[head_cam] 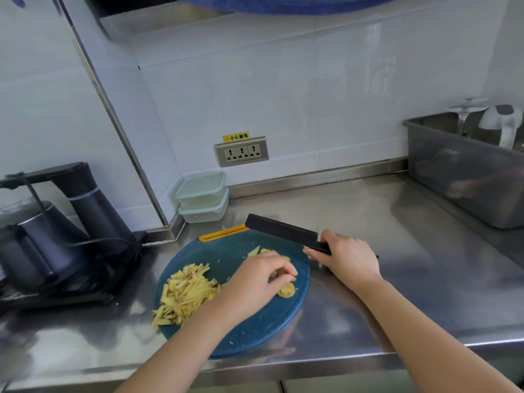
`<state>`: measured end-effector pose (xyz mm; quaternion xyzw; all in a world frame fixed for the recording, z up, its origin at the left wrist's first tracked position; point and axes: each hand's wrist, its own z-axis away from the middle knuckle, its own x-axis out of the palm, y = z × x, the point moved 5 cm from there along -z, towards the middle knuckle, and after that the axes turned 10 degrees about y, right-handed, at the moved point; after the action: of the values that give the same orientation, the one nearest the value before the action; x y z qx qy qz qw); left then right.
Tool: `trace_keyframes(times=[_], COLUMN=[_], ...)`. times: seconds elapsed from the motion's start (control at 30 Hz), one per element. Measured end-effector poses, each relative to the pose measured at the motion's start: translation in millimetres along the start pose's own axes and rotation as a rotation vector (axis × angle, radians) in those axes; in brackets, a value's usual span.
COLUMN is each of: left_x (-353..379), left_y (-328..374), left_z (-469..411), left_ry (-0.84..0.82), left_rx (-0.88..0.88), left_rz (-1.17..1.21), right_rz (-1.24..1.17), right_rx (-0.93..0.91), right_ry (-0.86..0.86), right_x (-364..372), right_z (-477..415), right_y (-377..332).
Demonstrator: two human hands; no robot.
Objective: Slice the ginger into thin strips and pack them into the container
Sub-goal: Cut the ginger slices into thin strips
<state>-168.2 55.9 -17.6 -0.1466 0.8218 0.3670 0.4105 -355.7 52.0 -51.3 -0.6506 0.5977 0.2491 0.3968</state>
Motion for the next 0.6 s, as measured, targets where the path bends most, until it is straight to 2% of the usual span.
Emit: trace_keyframes(times=[0.17, 0.37, 0.6], left_x=[9.3, 11.0, 14.2], left_y=[-3.0, -7.5, -5.9], left_z=[6.1, 19.8, 18.6], left_ry=[-0.016, -0.023, -0.091], left_rx=[0.102, 0.084, 0.046], left_rz=[-0.107, -0.056, -0.107], right_rz=[0.012, 0.008, 0.001], right_rx=[-0.008, 0.0, 0.008], right_ry=[0.019, 0.022, 0.028], right_x=[-1.9, -0.1, -2.5], right_z=[1.7, 2.3, 1.7], right_y=[-0.2, 1.3, -0.1])
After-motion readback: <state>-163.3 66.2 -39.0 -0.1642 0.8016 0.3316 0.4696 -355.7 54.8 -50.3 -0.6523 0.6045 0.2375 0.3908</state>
